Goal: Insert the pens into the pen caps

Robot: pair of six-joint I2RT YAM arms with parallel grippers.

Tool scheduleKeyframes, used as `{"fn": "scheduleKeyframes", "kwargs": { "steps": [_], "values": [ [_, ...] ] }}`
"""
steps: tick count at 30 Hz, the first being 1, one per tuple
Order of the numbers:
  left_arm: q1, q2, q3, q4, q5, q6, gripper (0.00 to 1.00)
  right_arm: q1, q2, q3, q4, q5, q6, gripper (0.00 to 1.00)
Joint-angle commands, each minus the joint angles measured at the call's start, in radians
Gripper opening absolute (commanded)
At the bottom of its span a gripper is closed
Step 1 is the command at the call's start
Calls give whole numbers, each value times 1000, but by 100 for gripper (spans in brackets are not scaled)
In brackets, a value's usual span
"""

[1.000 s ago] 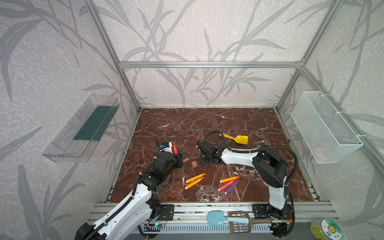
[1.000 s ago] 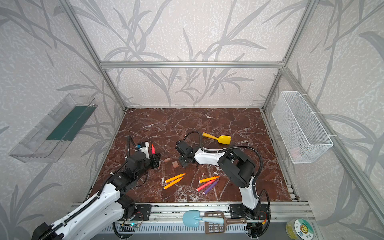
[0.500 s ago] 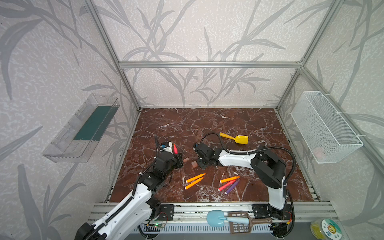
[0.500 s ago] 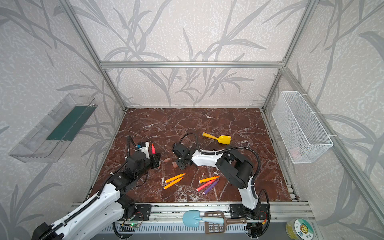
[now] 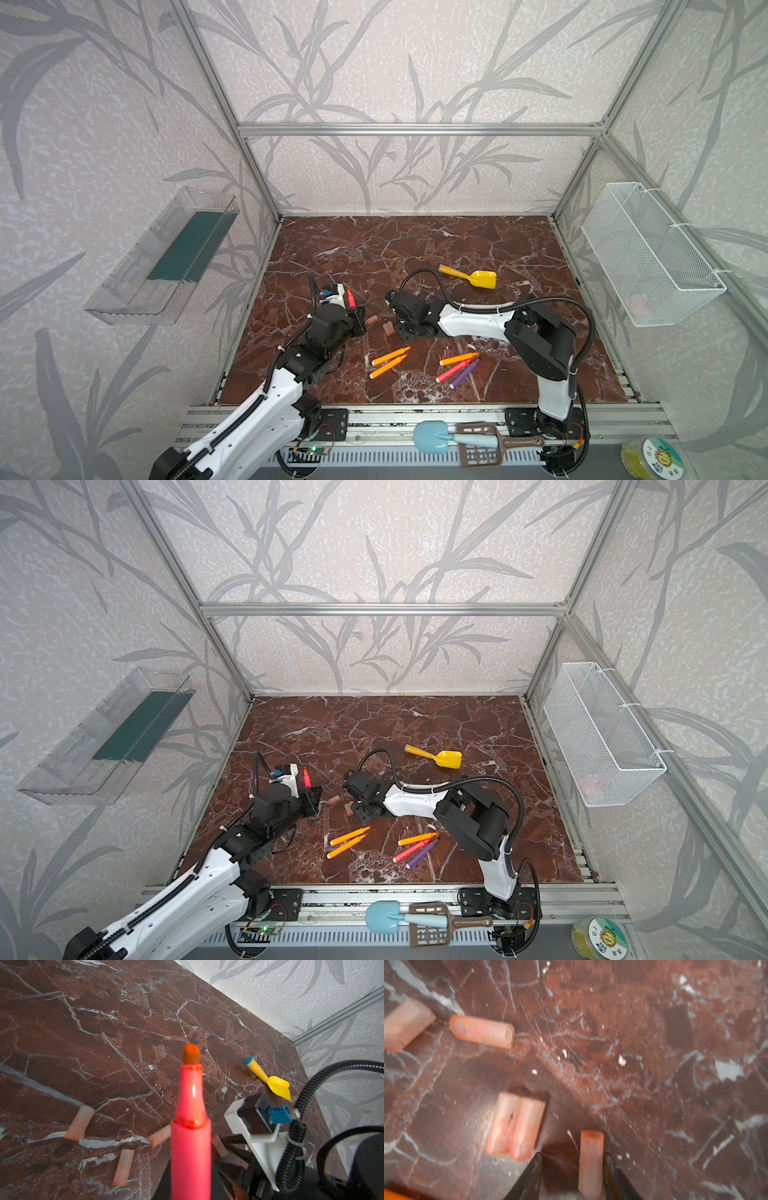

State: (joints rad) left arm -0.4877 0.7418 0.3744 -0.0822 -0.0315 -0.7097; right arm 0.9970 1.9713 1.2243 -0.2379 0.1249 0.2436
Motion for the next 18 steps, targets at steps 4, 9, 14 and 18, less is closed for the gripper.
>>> {"fn": "scheduleKeyframes", "kwargs": {
  "steps": [4,9,14,18],
  "values": [
    [7,-24,-11,-12,-19,-1,0,6,62,57,-47,-15,-2,47],
    [7,-28,-5,-15,-24,6,0,6,74,76,-54,-11,-13,47],
    [8,-24,-1,-16,-23,7,0,18,66,67,-39,-25,-30,51],
    [8,-28,-3,-20,-24,7,0,58,40,35,-14,-19,-58,47]
  ]
}}
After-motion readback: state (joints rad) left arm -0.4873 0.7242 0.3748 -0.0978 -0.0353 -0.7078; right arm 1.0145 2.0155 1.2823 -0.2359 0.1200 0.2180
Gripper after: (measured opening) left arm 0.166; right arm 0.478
